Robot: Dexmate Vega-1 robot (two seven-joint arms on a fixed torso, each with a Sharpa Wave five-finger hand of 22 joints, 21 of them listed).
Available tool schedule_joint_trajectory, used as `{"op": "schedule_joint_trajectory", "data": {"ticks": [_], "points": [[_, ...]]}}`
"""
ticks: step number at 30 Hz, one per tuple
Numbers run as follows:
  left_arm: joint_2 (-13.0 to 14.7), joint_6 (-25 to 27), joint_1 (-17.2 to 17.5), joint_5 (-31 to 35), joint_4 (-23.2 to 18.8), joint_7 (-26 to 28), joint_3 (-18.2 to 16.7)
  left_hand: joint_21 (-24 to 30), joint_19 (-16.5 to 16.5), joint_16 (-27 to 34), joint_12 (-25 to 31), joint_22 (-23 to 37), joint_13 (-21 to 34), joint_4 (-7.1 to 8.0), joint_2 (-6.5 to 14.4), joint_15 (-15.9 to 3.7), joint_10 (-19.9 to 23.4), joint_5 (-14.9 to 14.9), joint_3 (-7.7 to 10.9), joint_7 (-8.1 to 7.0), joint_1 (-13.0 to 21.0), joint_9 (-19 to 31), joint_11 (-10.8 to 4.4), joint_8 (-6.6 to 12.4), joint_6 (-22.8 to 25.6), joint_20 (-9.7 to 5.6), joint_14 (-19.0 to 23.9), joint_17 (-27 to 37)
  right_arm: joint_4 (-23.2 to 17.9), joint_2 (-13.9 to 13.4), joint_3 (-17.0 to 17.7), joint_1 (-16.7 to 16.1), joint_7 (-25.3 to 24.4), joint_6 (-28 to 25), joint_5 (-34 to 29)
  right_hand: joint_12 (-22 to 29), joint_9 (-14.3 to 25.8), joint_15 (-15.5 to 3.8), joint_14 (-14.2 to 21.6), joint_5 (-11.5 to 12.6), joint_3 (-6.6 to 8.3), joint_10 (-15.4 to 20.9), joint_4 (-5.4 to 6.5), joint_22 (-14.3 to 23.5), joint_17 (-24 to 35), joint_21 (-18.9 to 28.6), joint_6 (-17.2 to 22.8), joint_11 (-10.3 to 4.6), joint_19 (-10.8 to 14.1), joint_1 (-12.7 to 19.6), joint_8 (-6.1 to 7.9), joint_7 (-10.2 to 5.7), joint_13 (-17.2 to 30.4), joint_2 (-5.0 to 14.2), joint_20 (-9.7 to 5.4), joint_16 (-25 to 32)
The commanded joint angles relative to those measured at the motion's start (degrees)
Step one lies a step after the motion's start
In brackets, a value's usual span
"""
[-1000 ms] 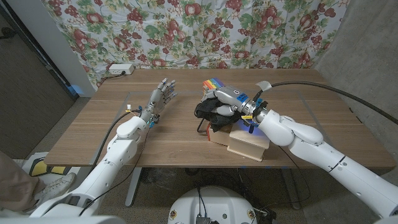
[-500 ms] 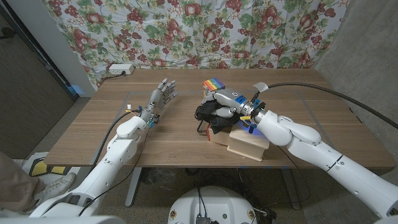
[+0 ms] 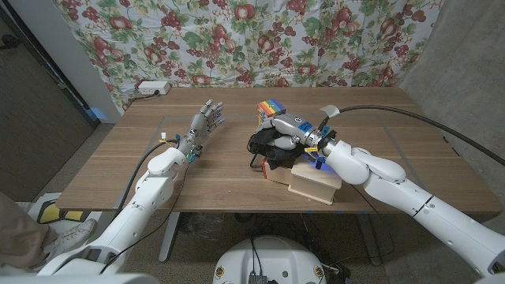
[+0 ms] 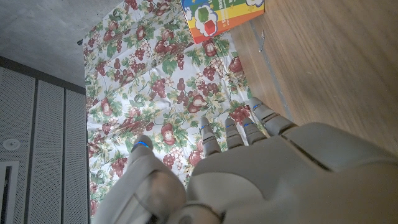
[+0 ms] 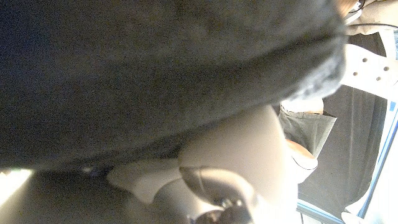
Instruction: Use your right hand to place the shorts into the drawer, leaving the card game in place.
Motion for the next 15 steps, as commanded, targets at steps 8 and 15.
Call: {"op": "schedule_joint_trajectory", "data": {"ticks": [8, 15], "points": [[0.15, -0.16, -0.17, -0.12, -0.19, -0.32, 0.18, 0.28, 0.03, 0.28, 0.06, 0.16, 0.22, -0.12, 0.02, 0.22, -0.07, 0.13, 0.00, 0.19, -0.22, 0.18, -0.08, 0.01, 0.62, -0.24, -0.38, 0.23, -1.22, -0.44, 0.59, -1.38, -0.31, -1.08, 0.93, -1.11, -0.46, -12.12, 4.04, -0.09, 1.22, -0.74, -0.77, -0.19, -1.67, -1.66, -1.25, -0.42, -0.98, 1.17, -1.09, -1.22, -1.34, 1.09, -7.46, -1.94], [0.21, -0.29, 0.07, -0.22, -0.25, -0.22, 0.01, 0.28, 0.02, 0.27, 0.07, 0.16, 0.22, -0.12, 0.03, 0.23, -0.04, 0.12, -0.02, 0.18, -0.23, 0.18, -0.09, -0.01, 0.59, -0.26, -0.40, 0.23, -0.86, -0.17, 0.15, -1.09, 0.60, -1.36, 1.63, -1.44, -0.72, -12.12, 4.05, -0.17, 1.33, -0.63, -0.69, 0.00, -2.02, -1.73, -1.45, -0.27, -0.82, 1.10, -1.50, -1.17, -2.00, 1.51, -7.63, -2.23]]}}
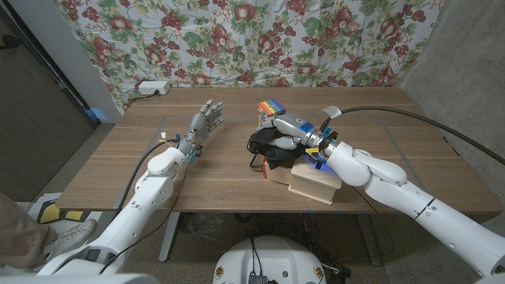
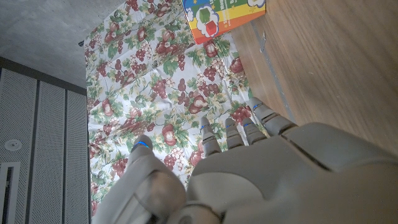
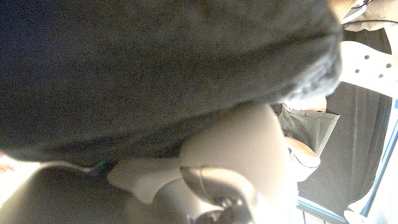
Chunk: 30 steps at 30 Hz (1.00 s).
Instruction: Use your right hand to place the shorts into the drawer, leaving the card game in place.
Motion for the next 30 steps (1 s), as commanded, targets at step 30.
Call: {"op": "schedule_joint_trajectory", "data": {"ticks": [30], "points": [[0.05, -0.78, 0.31, -0.60, 1.39, -0.56, -0.81, 0.30, 0.05, 0.24, 0.04, 0.17, 0.22, -0.09, 0.05, 0.25, -0.12, 0.08, -0.10, -0.12, -0.33, 0.17, -0.07, -0.03, 0.33, -0.34, -0.48, 0.23, 2.02, 1.39, -2.69, 2.52, 3.94, -1.99, 1.44, -4.23, -1.39, -11.10, -0.30, -0.90, 0.45, -3.47, 0.42, 0.34, -2.53, -1.97, -4.01, 0.32, -3.65, 0.33, -3.89, -0.96, -4.10, 2.00, -6.79, -3.97]]}}
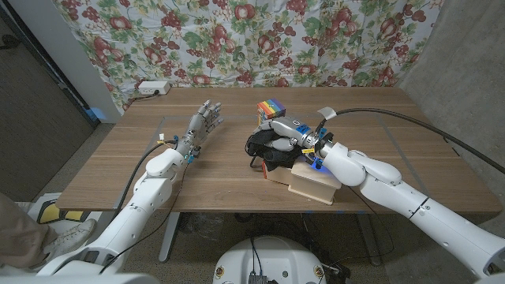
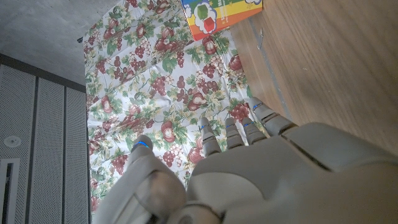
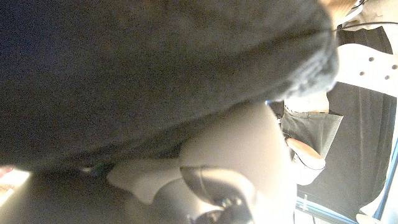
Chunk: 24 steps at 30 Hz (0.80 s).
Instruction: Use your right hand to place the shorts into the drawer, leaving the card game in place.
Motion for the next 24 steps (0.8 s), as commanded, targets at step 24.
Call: {"op": "schedule_joint_trajectory", "data": {"ticks": [24], "points": [[-0.38, -0.49, -0.43, 0.23, 1.44, -0.69, -0.19, 0.27, -0.04, 0.23, 0.00, 0.17, 0.22, -0.08, 0.05, 0.31, -0.23, 0.04, -0.16, -0.12, -0.40, 0.17, -0.06, -0.05, 0.36, -0.32, -0.54, 0.23, -2.28, -2.14, -0.04, 1.29, 6.73, -3.15, 1.78, -12.37, -3.57, -7.88, -10.64, -0.54, 0.69, -5.00, 2.27, -0.40, -9.52, -4.51, -4.89, 0.67, -8.12, -9.26, -5.70, 0.76, -10.00, -1.30, -4.89, -5.51]]}}
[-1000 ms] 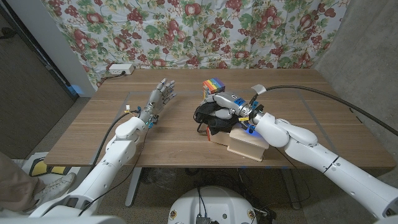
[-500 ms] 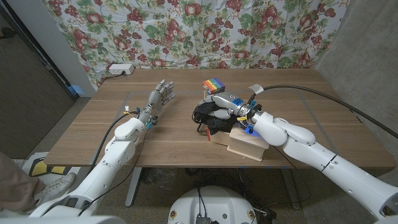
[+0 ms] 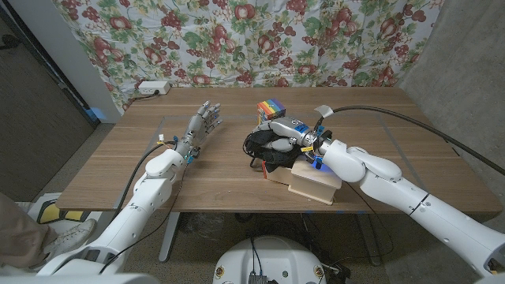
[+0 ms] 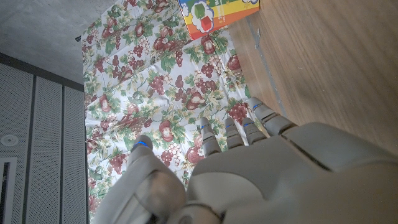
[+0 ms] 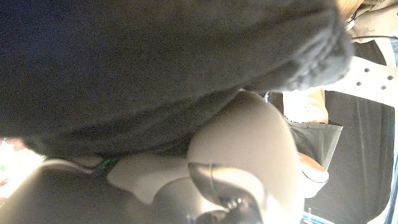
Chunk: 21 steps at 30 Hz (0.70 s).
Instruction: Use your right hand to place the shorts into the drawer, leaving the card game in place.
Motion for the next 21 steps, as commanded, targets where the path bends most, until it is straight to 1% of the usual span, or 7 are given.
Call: {"op": "schedule_joint_trajectory", "data": {"ticks": [1, 4, 6, 8, 10, 15, 21], "points": [[-0.11, -0.17, 0.08, 0.12, 0.04, -0.11, 0.00, 0.27, -0.04, 0.23, 0.01, 0.16, 0.22, -0.08, 0.05, 0.29, -0.19, 0.04, -0.16, -0.12, -0.40, 0.17, -0.03, -0.05, 0.36, -0.33, -0.54, 0.23, -1.19, -1.14, 0.49, 0.17, 2.37, -0.95, 0.80, -0.51, -0.09, -8.44, -0.88, 0.08, 0.25, -0.23, 0.26, 0.10, -0.25, -0.52, -0.42, -0.01, -0.28, -1.01, -0.23, 0.30, -0.38, -0.23, -5.51, 0.24], [-0.13, -0.19, 0.10, 0.09, 0.05, -0.10, -0.02, 0.25, -0.08, 0.22, -0.01, 0.16, 0.22, -0.09, 0.06, 0.30, -0.25, 0.04, -0.16, -0.12, -0.39, 0.17, -0.06, -0.06, 0.36, -0.36, -0.56, 0.22, -1.86, -1.52, 0.65, 0.17, 3.28, -1.49, 0.93, -1.15, -0.26, -8.35, -1.66, 0.07, 0.28, -0.64, 0.35, 0.04, -0.58, -0.87, -0.56, 0.24, -0.47, -1.63, -0.44, 0.38, -0.78, -0.45, -5.33, 0.21], [-0.12, -0.21, 0.09, 0.10, 0.08, -0.15, 0.00, 0.26, -0.07, 0.24, -0.03, 0.16, 0.22, -0.09, 0.06, 0.27, -0.32, 0.04, -0.17, -0.12, -0.39, 0.17, -0.02, -0.05, 0.37, -0.38, -0.52, 0.22, -2.67, -1.91, 0.73, 0.32, 4.82, -2.43, 1.12, -1.58, -0.38, -8.35, -2.12, 0.08, 0.35, -0.81, 0.43, 0.01, -0.82, -1.14, -0.67, 0.08, -0.57, -2.09, -0.60, 0.34, -1.10, -0.52, -5.18, 0.27], [-0.12, -0.22, 0.03, 0.10, 0.15, -0.20, 0.01, 0.26, -0.06, 0.24, -0.03, 0.16, 0.21, -0.09, 0.06, 0.27, -0.31, 0.04, -0.17, -0.11, -0.39, 0.17, -0.01, -0.05, 0.38, -0.35, -0.52, 0.22, -3.40, -2.27, 0.72, 0.50, 5.95, -3.17, 0.91, -2.31, -0.58, -8.14, -3.34, 0.10, 0.44, -1.21, 0.59, -0.04, -1.15, -1.55, -0.79, 0.21, -0.72, -2.84, -0.83, 0.31, -1.58, -0.60, -4.91, 0.20], [-0.13, -0.23, -0.01, 0.07, 0.22, -0.27, 0.01, 0.26, -0.06, 0.23, -0.03, 0.16, 0.21, -0.09, 0.07, 0.29, -0.32, 0.04, -0.17, -0.11, -0.39, 0.17, -0.04, -0.05, 0.39, -0.36, -0.55, 0.22, -3.85, -2.42, 0.81, 0.50, 6.67, -3.65, 1.21, -3.42, -0.81, -7.62, -4.62, 0.18, 0.61, -2.31, 0.65, -0.07, -1.50, -2.08, -0.90, 0.35, -0.90, -3.54, -1.08, 0.33, -2.15, -0.65, -4.70, 0.26], [-0.26, -0.52, -0.18, 0.01, 0.75, -0.51, 0.00, 0.27, -0.05, 0.23, -0.01, 0.16, 0.21, -0.10, 0.07, 0.30, -0.26, 0.04, -0.18, -0.11, -0.39, 0.17, -0.04, -0.05, 0.39, -0.38, -0.55, 0.22, -4.32, -2.85, 0.99, 0.58, 7.45, -4.04, 1.44, -4.60, -1.15, -6.44, -5.98, 0.22, 0.71, -2.94, 0.82, -0.19, -2.18, -3.17, -1.74, 0.71, -1.30, -4.85, -1.71, 0.50, -2.95, -1.06, -3.88, 0.40], [-0.39, -1.29, -0.57, 0.03, 1.61, -1.02, -0.01, 0.29, 0.00, 0.25, 0.00, 0.16, 0.21, -0.13, 0.06, 0.23, -0.25, 0.04, -0.18, -0.11, -0.36, 0.16, -0.11, -0.06, 0.39, -0.36, -0.49, 0.22, -5.07, -3.55, 1.12, 1.14, 9.69, -4.53, 2.35, -5.82, -1.50, -5.70, -7.62, 0.19, 0.75, -3.85, 1.14, -0.31, -2.88, -4.40, -2.73, 1.18, -1.68, -6.34, -2.34, 0.79, -3.74, -1.40, -3.08, 0.32]]}}
